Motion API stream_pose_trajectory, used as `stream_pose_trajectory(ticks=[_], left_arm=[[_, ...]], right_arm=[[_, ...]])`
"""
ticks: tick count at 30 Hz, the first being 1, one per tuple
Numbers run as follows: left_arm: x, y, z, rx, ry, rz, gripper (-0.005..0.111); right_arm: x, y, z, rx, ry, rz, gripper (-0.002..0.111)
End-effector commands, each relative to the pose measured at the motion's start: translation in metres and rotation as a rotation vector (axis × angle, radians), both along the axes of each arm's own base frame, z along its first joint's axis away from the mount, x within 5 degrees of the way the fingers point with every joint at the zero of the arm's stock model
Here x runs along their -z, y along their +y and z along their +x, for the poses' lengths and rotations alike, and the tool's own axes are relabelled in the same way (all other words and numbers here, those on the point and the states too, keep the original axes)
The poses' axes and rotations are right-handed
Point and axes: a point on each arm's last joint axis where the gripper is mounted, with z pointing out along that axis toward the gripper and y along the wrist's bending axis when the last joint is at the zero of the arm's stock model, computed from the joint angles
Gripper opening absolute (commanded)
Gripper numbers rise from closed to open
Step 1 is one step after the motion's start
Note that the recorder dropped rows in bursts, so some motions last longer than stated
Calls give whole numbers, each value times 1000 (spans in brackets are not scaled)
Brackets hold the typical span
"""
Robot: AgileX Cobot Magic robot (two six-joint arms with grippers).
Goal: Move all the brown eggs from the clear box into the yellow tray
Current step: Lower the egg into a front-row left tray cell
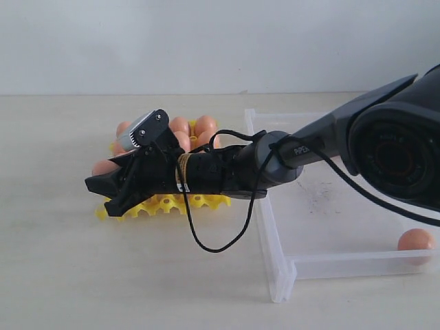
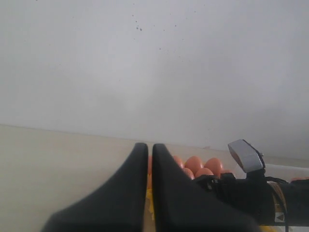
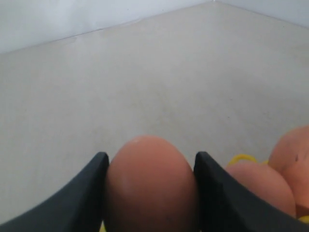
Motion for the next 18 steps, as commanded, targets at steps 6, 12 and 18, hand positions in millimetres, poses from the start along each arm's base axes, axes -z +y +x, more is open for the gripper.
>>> stream_pose_trajectory(ticks=[6,12,18], left_arm=[[-3,0,0,1,-18,-19,4],[-3,0,0,1,-18,-19,4],[-3,0,0,1,-18,-19,4]], right_arm=[[16,-6,1,28,30,-109,43],[16,-6,1,29,39,-108,43],[16,-6,1,28,37,-112,43]])
